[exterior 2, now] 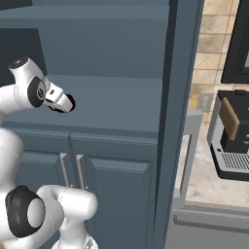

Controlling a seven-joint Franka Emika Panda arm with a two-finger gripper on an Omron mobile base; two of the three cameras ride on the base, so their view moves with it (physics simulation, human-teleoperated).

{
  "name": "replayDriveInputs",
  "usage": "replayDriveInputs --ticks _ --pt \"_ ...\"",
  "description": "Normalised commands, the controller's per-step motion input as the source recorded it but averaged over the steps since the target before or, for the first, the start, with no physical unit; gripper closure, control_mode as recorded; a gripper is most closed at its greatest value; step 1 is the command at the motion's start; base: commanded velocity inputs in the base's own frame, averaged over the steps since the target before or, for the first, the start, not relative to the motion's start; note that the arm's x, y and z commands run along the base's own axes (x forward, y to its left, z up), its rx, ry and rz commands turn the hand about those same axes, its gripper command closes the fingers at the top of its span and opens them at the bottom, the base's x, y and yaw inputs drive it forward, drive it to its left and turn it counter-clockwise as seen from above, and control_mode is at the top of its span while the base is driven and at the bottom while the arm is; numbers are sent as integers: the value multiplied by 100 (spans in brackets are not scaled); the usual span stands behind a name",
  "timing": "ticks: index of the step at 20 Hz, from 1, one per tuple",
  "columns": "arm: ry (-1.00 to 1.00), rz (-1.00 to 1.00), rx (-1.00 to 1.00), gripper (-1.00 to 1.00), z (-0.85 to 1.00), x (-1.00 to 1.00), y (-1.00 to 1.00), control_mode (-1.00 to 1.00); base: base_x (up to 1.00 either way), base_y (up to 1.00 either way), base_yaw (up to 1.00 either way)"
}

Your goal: There is a tray on the dining counter. Grab the cup, mug, and pitcher and place them on the tray. The pitcher may be placed next to the tray if it cannot fit the tray.

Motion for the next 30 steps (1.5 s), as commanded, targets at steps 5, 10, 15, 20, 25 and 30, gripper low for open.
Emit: replayDriveInputs --ticks 5,10,15,20,25,30 --pt "0 -1 1 -100 0 -2 -3 -100 0 0 0" --pt "0 0 3 -100 0 -6 -5 -100 0 0 0" --pt "0 0 0 -100 0 0 0 -100 0 0 0" --pt "0 0 0 -100 0 0 0 -100 0 0 0" --pt "0 0 0 100 0 0 0 -100 0 0 0" --pt "0 0 0 100 0 0 0 -100 0 0 0"
